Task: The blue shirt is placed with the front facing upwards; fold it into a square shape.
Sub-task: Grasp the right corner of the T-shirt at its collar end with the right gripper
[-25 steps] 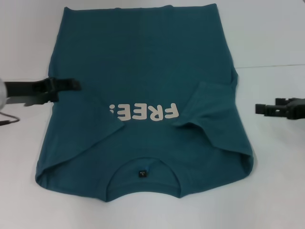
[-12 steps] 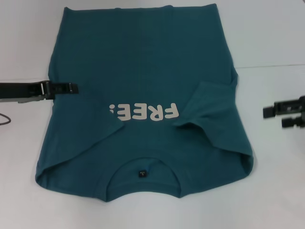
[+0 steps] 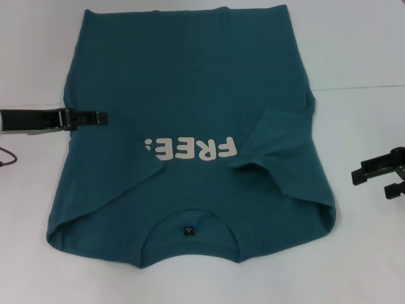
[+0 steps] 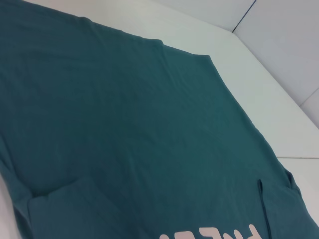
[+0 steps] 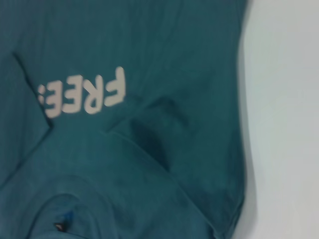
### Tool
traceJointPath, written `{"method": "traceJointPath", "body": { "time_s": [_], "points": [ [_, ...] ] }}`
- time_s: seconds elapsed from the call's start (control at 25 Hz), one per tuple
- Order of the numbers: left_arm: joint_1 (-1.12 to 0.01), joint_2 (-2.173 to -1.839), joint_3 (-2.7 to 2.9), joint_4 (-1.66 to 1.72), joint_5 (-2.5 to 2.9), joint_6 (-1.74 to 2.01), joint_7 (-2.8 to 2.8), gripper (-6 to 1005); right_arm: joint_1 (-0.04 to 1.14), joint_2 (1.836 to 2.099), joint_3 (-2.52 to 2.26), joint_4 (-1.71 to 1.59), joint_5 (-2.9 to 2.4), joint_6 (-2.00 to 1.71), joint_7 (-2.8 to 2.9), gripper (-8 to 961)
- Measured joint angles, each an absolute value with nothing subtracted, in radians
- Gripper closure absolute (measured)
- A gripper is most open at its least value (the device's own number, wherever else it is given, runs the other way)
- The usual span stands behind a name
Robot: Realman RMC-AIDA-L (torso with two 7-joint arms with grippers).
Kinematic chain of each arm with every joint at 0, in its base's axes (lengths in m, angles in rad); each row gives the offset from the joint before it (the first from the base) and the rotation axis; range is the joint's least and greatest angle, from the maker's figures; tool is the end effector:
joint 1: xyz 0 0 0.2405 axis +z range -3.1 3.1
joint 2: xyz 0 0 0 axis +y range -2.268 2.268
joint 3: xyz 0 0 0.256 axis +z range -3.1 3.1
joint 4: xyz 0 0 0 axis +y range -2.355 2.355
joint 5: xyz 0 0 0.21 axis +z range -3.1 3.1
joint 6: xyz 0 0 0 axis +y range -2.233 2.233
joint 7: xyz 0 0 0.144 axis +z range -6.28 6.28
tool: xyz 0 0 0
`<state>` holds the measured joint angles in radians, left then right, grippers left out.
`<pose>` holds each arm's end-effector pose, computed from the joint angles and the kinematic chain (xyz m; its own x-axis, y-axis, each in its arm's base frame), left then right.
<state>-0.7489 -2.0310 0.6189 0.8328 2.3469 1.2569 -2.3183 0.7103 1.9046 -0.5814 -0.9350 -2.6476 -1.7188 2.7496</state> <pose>-0.2382 0.4281 0.0587 0.4314 0.7399 0.5162 0.9020 -0.3639 -0.2321 0.2783 0.3698 0.1129 0.0358 -0.9702 -0.2396 -0.9759 0.0177 -0.2176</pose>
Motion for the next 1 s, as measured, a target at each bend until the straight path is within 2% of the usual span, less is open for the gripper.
{"method": "traceJointPath", "body": {
  "time_s": [0.56,1.0],
  "points": [
    [-0.744,-2.034,0.618,0.827,2.351,1.259,-2.317,109,0.825,1.916,-0.731,-0.726,-2.719,-1.536,2.78,42],
    [-0.741,-2.034,0.618,0.827,2.355,1.259,-2.305,109,0.847,1.93,-0.787,-0.634,-2.72,-1.427,2.781,46]
  ]
}}
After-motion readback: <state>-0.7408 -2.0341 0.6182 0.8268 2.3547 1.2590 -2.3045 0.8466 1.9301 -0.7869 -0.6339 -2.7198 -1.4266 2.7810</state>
